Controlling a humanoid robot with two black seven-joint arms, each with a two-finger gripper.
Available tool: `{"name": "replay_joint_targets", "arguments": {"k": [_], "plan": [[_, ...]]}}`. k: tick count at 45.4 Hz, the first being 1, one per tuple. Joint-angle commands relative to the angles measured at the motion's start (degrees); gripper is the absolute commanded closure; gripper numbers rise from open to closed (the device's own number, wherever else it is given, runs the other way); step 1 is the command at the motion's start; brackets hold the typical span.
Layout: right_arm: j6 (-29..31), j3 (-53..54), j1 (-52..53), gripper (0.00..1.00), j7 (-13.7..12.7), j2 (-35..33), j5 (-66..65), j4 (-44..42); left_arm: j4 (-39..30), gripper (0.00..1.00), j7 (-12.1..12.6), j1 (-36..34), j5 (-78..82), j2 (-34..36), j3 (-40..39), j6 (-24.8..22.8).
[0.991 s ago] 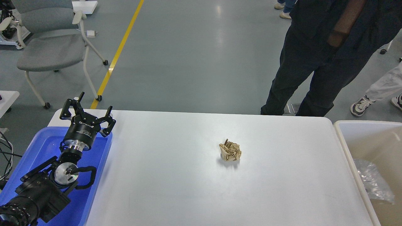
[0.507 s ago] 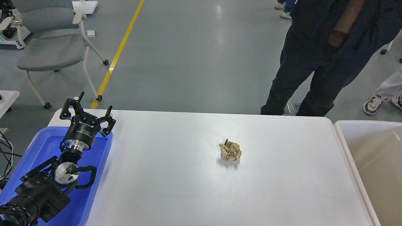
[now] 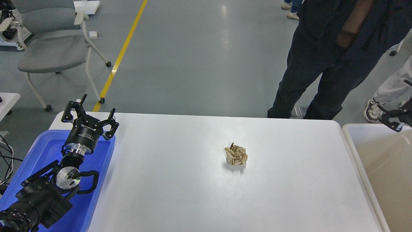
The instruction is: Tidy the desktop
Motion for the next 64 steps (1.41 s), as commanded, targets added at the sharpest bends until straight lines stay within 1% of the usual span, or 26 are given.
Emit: {"name": "replay_joint_targets", "arguments": {"k": [1, 7, 13, 27, 34, 42, 48, 57, 64], "plan": [[10.9, 2.1, -0.8, 0.0, 0.0, -0.1, 0.2, 7.5, 0.0, 0.0, 0.0, 0.0, 0.0, 0.0, 0.0, 0.0], [15.0, 2.4, -2.0, 0.0, 0.0, 0.4, 0.5, 10.9, 0.0, 0.0, 0.0, 0.0, 0.0, 0.0, 0.0, 0.0], [18.1, 3.7, -3.4, 0.0, 0.0, 2.6, 2.4, 13.4, 0.0, 0.0, 0.0, 0.0, 0.0, 0.0, 0.0, 0.0], [18.1, 9.3, -5.8, 0.0, 0.0, 14.9, 4.3, 13.1, 0.0, 0.0, -0.1, 0.0, 0.0, 0.0, 0.0, 0.0], [18.1, 13.7, -6.2, 0.0, 0.0, 18.7, 4.3, 12.7, 0.0, 0.0, -0.1, 0.0, 0.0, 0.0, 0.0, 0.0], [17.5, 18.0, -7.5, 0.0, 0.0, 25.4, 4.3, 12.4, 0.0, 0.0, -0.1, 0.0, 0.0, 0.0, 0.0, 0.0], [17.4, 18.1, -7.4, 0.0, 0.0, 30.5, 4.3, 9.2, 0.0, 0.0, -0.1, 0.1, 0.0, 0.0, 0.0, 0.0], [17.4, 18.1, -5.6, 0.0, 0.0, 35.9, 4.3, -1.2, 0.0, 0.0, -0.1, 0.1, 0.0, 0.0, 0.0, 0.0], [17.5, 17.4, -5.8, 0.0, 0.0, 37.3, 4.3, -2.6, 0.0, 0.0, -0.1, 0.1, 0.0, 0.0, 0.0, 0.0]]}}
